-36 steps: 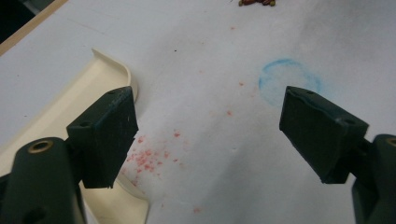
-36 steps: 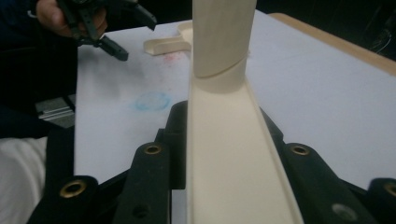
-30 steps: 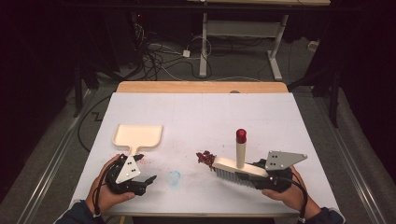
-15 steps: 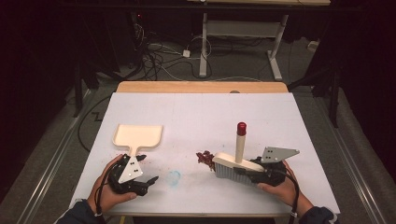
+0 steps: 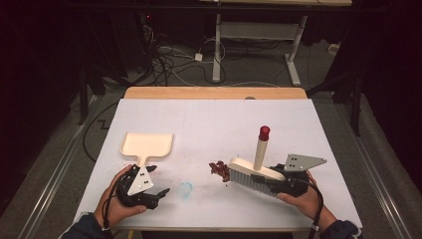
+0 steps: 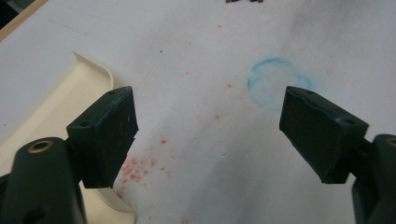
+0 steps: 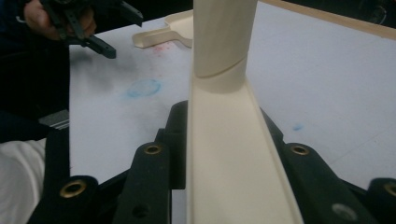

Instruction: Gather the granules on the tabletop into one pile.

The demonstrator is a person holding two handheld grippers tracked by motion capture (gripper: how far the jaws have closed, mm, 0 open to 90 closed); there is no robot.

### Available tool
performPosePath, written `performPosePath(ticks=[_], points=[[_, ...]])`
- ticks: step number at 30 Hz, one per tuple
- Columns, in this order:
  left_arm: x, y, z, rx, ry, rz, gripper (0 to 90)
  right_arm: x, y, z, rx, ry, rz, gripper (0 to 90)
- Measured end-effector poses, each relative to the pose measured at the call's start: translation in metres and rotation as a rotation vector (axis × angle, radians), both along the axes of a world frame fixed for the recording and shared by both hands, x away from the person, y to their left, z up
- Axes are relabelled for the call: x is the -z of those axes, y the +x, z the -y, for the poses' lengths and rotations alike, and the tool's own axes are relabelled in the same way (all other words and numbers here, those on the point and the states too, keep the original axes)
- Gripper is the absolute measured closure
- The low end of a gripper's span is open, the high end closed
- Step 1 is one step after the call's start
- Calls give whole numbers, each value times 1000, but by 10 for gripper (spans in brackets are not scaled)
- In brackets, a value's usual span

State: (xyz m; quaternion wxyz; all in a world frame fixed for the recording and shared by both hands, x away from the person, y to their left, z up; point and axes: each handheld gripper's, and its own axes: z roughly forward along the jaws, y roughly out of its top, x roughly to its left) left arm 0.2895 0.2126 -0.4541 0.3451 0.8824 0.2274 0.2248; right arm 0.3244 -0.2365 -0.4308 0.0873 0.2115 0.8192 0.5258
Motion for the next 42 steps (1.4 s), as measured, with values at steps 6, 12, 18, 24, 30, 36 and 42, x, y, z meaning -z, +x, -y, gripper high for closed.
performPosePath(ticks=[6,12,18,24,30,36,42], points=[[-1,-1,-1,-6,1,12,183,-16,-16,8,31,6,46,674],[-3,-2,-6,-26,-8,24,183,-30,-30,15,58,-34,73,674],[-4,-5,-8,-40,-4,34,183,-32,-36,26,88,-60,34,673],[-4,-7,-6,-36,11,41,183,-32,-42,37,124,-107,-16,673],[-3,-9,-5,-31,13,35,183,-31,-43,49,175,-122,-73,673],[-1,-9,-1,-14,19,25,183,-28,-33,54,211,-138,-158,672],[0,-8,2,2,37,25,183,-16,-4,58,244,-159,-278,657]])
